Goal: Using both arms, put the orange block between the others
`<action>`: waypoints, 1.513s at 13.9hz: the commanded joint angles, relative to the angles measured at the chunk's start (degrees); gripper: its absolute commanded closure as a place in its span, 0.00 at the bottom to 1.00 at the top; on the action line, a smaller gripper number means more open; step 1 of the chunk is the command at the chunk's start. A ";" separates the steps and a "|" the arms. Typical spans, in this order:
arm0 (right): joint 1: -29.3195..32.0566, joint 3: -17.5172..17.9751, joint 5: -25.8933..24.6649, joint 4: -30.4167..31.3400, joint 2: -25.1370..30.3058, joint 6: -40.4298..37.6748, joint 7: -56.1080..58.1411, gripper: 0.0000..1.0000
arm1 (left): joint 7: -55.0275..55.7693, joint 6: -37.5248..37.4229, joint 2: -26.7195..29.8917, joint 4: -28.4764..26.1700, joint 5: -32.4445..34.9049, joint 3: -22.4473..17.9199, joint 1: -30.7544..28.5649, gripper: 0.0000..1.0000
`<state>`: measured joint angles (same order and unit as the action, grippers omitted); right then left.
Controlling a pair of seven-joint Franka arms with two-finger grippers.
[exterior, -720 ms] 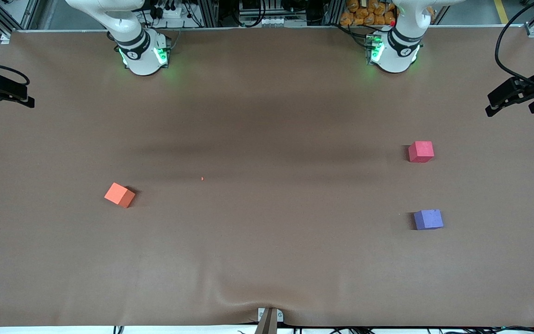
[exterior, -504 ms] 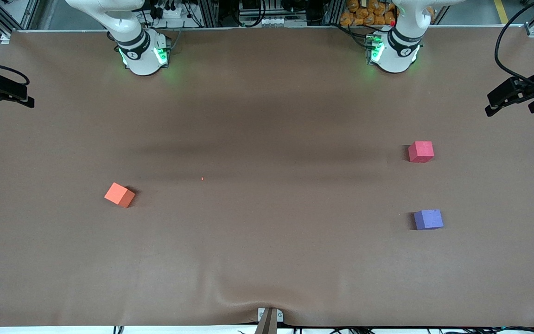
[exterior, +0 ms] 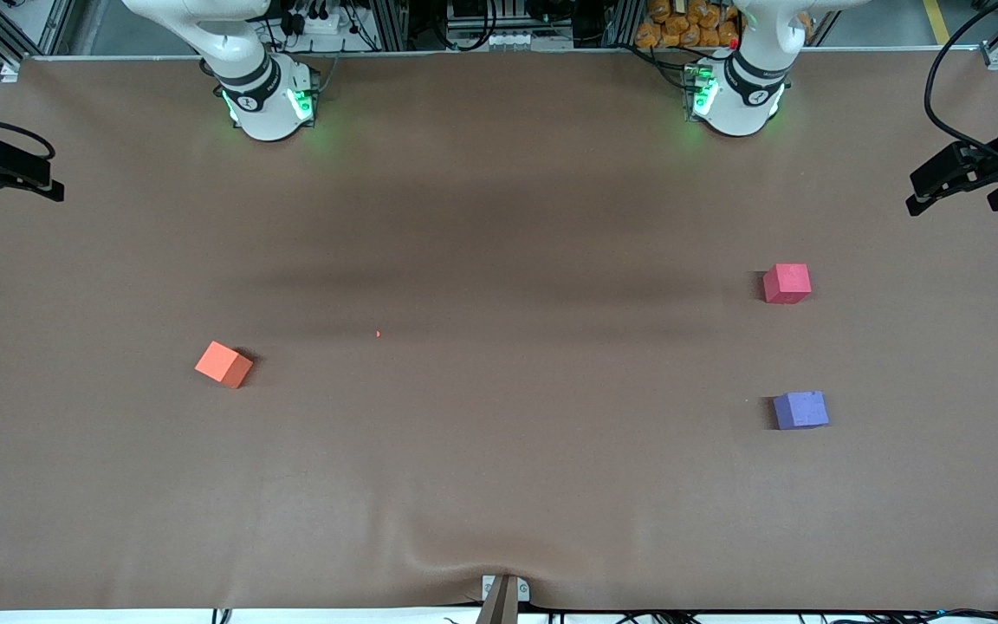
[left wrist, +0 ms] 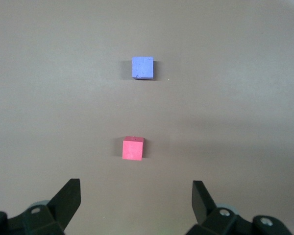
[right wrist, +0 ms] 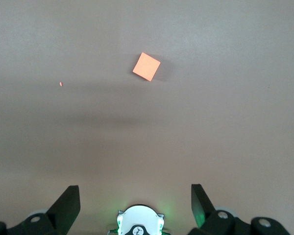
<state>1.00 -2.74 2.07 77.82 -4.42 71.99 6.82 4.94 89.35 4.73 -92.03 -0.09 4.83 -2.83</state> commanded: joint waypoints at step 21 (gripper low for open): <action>0.06 0.28 -0.23 0.66 -3.31 4.64 -1.10 0.00 | -0.89 1.00 0.55 -0.35 -0.53 0.27 0.11 0.00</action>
<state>1.00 -2.75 2.08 78.61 -6.33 75.66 6.54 4.93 89.76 4.72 -92.19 -0.09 5.08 -2.62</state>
